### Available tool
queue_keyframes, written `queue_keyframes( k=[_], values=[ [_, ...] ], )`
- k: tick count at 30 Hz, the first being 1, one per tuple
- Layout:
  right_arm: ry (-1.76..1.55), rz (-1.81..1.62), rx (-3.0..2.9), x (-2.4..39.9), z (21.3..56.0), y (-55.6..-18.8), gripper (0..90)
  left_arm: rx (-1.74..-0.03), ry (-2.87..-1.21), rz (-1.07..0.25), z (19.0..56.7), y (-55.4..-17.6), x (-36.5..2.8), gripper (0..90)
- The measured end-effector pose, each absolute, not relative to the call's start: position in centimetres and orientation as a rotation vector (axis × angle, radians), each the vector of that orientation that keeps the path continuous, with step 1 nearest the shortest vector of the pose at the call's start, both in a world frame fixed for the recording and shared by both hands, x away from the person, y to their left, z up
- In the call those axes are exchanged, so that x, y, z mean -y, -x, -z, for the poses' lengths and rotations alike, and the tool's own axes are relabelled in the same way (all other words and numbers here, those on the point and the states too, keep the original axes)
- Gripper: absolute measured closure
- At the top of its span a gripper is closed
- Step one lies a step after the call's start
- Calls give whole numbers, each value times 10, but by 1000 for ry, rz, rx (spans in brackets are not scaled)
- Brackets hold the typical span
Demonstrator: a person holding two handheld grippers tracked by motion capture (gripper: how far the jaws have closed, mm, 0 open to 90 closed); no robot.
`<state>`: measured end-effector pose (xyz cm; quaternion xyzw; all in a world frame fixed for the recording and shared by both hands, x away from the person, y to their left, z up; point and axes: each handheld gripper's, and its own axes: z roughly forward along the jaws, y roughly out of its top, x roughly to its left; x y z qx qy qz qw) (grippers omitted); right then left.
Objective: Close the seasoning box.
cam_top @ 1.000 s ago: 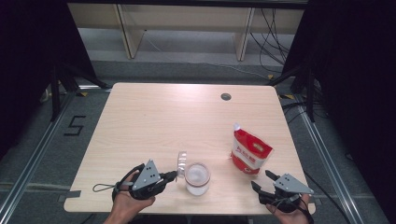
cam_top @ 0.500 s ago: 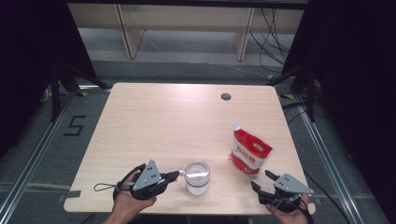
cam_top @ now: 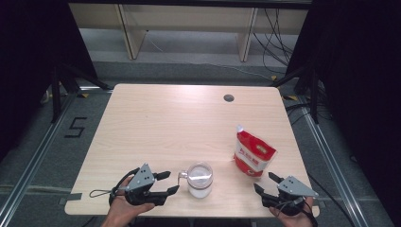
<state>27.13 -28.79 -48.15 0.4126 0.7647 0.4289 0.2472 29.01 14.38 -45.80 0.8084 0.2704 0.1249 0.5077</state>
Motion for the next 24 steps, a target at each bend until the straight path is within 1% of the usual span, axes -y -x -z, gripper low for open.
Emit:
queue_keyframes(
  k=[1,2,3,6,10,14,19,20,22,23,24],
  values=[
    [-1098,-1175,-2094,288,482,-273,330,-682,-1942,-298,459,-288,-144,412],
    [-1097,-1191,-2097,288,482,-273,328,-658,-1953,-304,460,-289,-145,394],
    [-1080,-1171,-2095,289,481,-273,327,-697,-1940,-281,462,-287,-145,371],
    [-1079,-1179,-2091,289,481,-273,312,-696,-1955,-282,465,-287,-147,330],
    [-1069,-1196,-2059,287,479,-272,295,-710,-1939,-290,469,-286,-152,314],
    [-1053,-1193,-2062,287,479,-272,292,-703,-1975,-299,475,-284,-155,279],
    [-1088,-1195,-2083,284,479,-269,293,-675,-2003,-301,481,-282,-159,273],
    [-1074,-1191,-2087,284,479,-269,292,-706,-1987,-287,482,-281,-158,270],
    [-1058,-1194,-2092,284,479,-269,292,-683,-1986,-304,483,-281,-160,260],
    [-1046,-1188,-2086,284,479,-269,289,-665,-2011,-313,484,-281,-162,257],
    [-1057,-1203,-2090,283,480,-269,286,-695,-1998,-299,485,-280,-162,254]
  ],
)
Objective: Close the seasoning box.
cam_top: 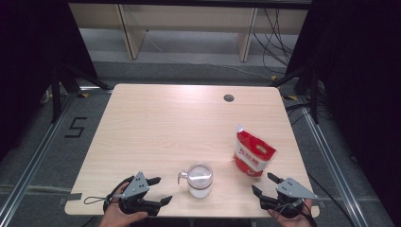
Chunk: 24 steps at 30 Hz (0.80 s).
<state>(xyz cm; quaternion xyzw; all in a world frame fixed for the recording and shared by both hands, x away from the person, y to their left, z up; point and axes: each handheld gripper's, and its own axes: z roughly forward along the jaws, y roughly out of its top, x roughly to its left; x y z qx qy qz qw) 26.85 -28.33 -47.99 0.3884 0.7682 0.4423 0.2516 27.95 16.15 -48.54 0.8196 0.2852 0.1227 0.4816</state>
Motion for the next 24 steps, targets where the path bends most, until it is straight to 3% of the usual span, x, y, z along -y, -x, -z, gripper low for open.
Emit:
queue_keyframes(
  k=[8,14,24],
  values=[
    [-1113,-1209,-2087,283,480,-263,238,-703,-2022,-304,490,-276,-167,157],
    [-1089,-1205,-2126,281,486,-263,154,-726,-2032,-292,497,-270,-165,155],
    [-1074,-1191,-2180,277,492,-260,157,-754,-2039,-291,498,-265,-165,161]
  ],
)
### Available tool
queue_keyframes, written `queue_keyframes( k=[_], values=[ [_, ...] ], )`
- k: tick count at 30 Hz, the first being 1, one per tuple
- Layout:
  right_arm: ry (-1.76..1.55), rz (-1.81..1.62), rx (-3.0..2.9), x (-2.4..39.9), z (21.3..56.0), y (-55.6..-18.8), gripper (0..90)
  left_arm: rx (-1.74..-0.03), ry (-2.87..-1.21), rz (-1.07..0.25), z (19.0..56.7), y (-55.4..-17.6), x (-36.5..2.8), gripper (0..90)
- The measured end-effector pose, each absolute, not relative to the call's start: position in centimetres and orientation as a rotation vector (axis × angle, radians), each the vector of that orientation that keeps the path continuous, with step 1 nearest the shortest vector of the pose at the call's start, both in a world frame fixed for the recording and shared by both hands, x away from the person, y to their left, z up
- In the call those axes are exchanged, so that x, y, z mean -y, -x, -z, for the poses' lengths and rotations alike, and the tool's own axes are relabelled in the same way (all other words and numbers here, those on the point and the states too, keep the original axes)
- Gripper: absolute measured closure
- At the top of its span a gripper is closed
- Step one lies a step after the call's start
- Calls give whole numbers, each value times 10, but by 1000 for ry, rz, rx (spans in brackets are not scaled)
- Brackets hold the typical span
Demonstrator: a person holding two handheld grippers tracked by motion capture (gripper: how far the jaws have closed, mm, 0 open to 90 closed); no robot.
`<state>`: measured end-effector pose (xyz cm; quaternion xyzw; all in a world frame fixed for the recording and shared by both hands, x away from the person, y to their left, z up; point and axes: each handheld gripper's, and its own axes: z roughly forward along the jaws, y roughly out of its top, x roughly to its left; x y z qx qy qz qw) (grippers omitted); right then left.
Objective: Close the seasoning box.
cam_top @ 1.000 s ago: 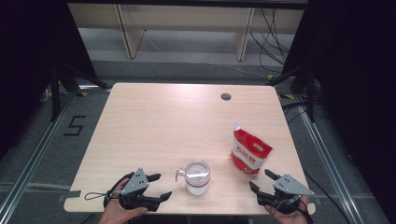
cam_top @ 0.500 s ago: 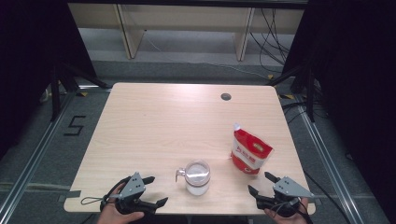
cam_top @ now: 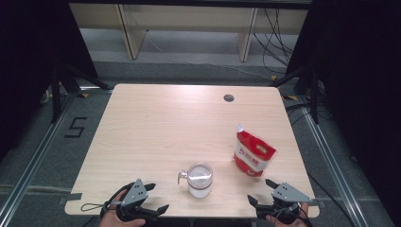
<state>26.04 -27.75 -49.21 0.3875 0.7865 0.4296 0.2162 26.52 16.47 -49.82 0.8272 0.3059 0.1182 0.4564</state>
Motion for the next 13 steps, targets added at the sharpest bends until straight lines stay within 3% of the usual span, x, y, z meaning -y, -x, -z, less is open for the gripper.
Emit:
queue_keyframes(
  k=[13],
  values=[
    [-1073,-1171,-2183,278,493,-261,160,-741,-2059,-284,500,-266,-163,161]
  ],
)
